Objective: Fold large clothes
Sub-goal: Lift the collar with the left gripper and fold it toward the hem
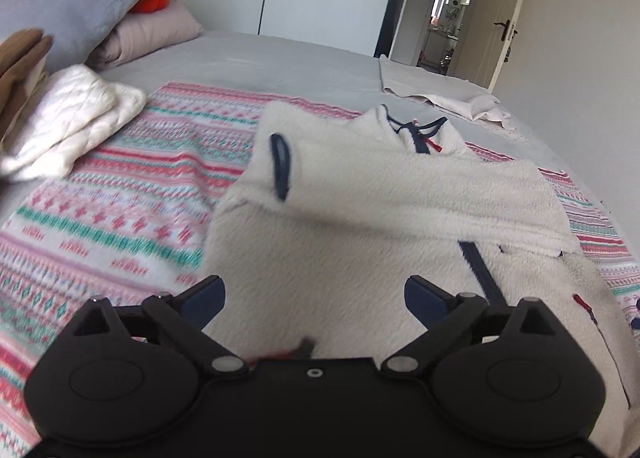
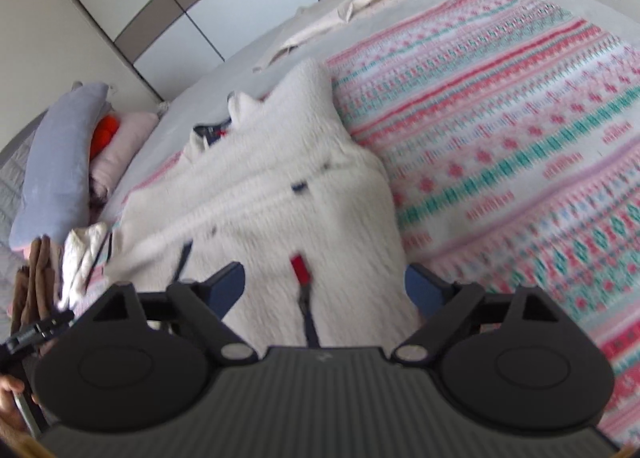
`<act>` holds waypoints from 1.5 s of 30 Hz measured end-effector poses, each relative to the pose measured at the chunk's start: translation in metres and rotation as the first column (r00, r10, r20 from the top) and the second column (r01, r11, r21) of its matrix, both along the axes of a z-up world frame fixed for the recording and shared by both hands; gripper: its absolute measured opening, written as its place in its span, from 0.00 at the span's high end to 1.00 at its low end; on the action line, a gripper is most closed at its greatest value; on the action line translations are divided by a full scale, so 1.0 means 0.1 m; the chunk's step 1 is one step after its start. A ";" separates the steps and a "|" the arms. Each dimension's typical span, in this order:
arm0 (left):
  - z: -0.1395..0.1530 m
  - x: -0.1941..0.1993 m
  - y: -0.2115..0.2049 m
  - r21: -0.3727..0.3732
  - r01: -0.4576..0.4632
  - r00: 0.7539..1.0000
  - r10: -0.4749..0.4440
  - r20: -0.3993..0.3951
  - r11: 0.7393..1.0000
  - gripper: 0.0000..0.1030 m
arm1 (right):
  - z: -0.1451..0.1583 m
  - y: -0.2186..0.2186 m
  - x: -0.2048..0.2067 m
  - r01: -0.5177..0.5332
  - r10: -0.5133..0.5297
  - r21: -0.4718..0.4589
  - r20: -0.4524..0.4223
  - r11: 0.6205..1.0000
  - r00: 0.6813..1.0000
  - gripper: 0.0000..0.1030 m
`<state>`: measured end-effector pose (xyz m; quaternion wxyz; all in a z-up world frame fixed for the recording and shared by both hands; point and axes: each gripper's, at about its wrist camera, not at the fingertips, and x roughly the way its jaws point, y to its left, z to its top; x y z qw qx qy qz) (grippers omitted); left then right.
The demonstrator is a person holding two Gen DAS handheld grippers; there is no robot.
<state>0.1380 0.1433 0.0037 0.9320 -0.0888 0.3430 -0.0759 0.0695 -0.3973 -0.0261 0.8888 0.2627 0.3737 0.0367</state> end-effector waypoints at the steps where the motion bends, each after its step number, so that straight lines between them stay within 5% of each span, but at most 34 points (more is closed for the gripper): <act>1: -0.02 -0.05 0.08 -0.009 -0.009 1.000 0.008 -0.009 1.000 0.06 | -0.03 -0.02 -0.06 -0.007 0.007 0.003 -0.012 1.000 1.000 0.13; 5: -0.18 -0.24 0.43 -0.048 -0.063 0.997 0.061 -0.055 0.997 0.06 | -0.27 -0.15 -0.31 -0.031 0.038 0.088 -0.074 0.996 0.997 0.13; 9: -0.40 -0.36 0.71 -0.154 -0.074 0.991 0.055 -0.124 0.985 0.06 | -0.41 -0.28 -0.55 -0.042 0.051 0.201 -0.040 0.979 0.998 0.13; 12: -0.62 -0.45 0.86 -0.310 -0.055 0.979 -0.009 -0.202 0.949 0.06 | -0.49 -0.37 -0.69 -0.049 0.064 0.320 -0.035 0.946 0.997 0.13; 15: -0.70 -0.60 0.89 -0.369 -0.016 0.984 -0.052 -0.173 0.929 0.08 | -0.55 -0.43 -0.79 -0.045 0.065 0.395 -0.039 0.918 0.997 0.16; 20: -0.70 -0.76 0.81 -0.470 0.074 0.956 -0.196 -0.216 0.880 0.08 | -0.64 -0.40 -0.88 -0.024 0.056 0.444 -0.058 0.896 0.997 0.40; 23: -0.73 -0.86 0.74 -0.520 0.112 0.932 -0.271 -0.240 0.847 0.08 | -0.69 -0.32 -0.92 -0.063 0.102 0.465 -0.060 0.883 0.993 0.44; 30: -0.75 -1.07 0.61 -0.534 0.182 0.912 -0.344 -0.222 0.826 0.08 | -0.69 -0.04 -0.97 -0.144 0.182 0.461 -0.040 0.876 0.982 0.46; 32: -0.74 -1.09 0.59 -0.536 0.196 0.908 -0.359 -0.218 0.821 0.09 | -0.71 0.02 -0.95 -0.155 0.193 0.465 -0.036 0.872 0.981 0.53; 35: -0.74 -1.12 0.55 -0.543 0.206 0.905 -0.369 -0.210 0.814 0.23 | -0.70 0.10 -0.92 -0.160 0.197 0.435 -0.040 0.886 0.980 0.69; 39: -0.76 -1.11 0.53 -0.567 0.204 0.907 -0.373 -0.198 0.798 0.53 | -0.61 0.15 -0.90 -0.165 0.181 0.407 -0.003 0.898 0.983 0.80; 45: -0.57 -1.05 0.48 -0.603 0.223 0.943 -0.325 -0.065 0.766 0.66 | -0.29 0.27 -0.81 -0.182 0.141 0.383 0.132 0.906 0.981 0.84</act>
